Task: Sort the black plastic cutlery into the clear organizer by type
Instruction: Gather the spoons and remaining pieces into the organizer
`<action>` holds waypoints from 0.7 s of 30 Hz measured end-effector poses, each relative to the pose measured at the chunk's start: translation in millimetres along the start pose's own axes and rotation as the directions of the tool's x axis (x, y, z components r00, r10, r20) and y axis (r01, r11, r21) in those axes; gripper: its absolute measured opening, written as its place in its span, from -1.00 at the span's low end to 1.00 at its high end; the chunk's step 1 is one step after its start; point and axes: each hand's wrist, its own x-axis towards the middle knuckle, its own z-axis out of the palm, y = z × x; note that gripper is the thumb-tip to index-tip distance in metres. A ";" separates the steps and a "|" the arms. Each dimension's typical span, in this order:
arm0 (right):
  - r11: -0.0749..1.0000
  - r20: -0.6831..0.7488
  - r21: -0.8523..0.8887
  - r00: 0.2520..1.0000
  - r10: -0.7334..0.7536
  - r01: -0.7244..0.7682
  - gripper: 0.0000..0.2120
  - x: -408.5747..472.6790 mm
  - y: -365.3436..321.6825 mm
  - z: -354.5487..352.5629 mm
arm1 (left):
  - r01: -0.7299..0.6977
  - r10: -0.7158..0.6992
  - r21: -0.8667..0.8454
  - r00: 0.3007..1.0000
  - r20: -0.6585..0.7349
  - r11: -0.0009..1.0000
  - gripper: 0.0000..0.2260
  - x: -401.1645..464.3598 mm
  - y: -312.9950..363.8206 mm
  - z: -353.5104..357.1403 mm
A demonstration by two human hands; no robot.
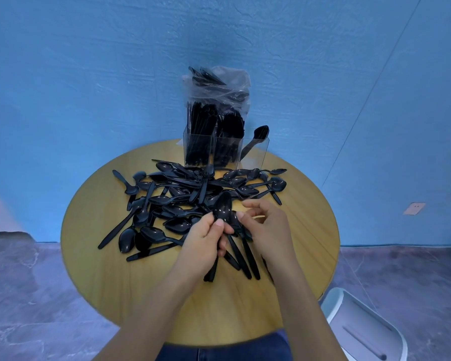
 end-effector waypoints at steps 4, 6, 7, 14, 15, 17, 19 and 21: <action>0.950 0.023 -0.296 0.994 0.110 -0.098 -0.55 -3.3 22.0 -9.2 | 0.032 -0.034 -0.032 0.998 -0.062 0.999 -0.72 4.3 -7.9 -8.6; 0.894 0.062 -0.433 0.986 0.155 -0.113 -0.44 -6.9 28.4 -6.9 | 0.042 -0.046 -0.052 0.996 -0.071 0.998 -0.72 5.7 -11.8 -9.4; 0.873 0.068 -0.474 0.984 0.165 -0.114 -0.43 -8.4 30.0 -4.8 | 0.045 -0.050 -0.057 0.996 -0.076 0.997 -0.72 6.1 -13.8 -8.8; 0.871 0.011 -0.476 0.990 0.141 -0.119 -0.69 -6.1 30.5 -0.3 | -0.013 0.011 -0.026 0.997 -0.077 1.000 -0.72 7.0 -22.3 -7.5; 0.868 0.007 -0.483 0.990 0.137 -0.117 -0.73 -5.1 30.4 -0.3 | -0.017 0.014 -0.031 0.997 -0.079 0.999 -0.73 7.4 -22.7 -8.2; 0.858 0.000 -0.500 0.991 0.135 -0.117 -0.82 -3.7 30.6 -0.3 | -0.023 0.019 -0.038 0.996 -0.083 0.999 -0.73 7.2 -23.3 -8.8; 0.853 -0.002 -0.508 0.990 0.139 -0.121 -0.87 -2.8 31.8 -0.3 | -0.034 0.030 -0.040 0.996 -0.086 0.999 -0.74 6.3 -23.9 -8.9; 0.849 0.003 -0.515 0.991 0.137 -0.116 -0.85 -3.2 32.9 -0.1 | -0.042 0.039 -0.038 0.995 -0.086 0.998 -0.73 5.8 -24.1 -9.1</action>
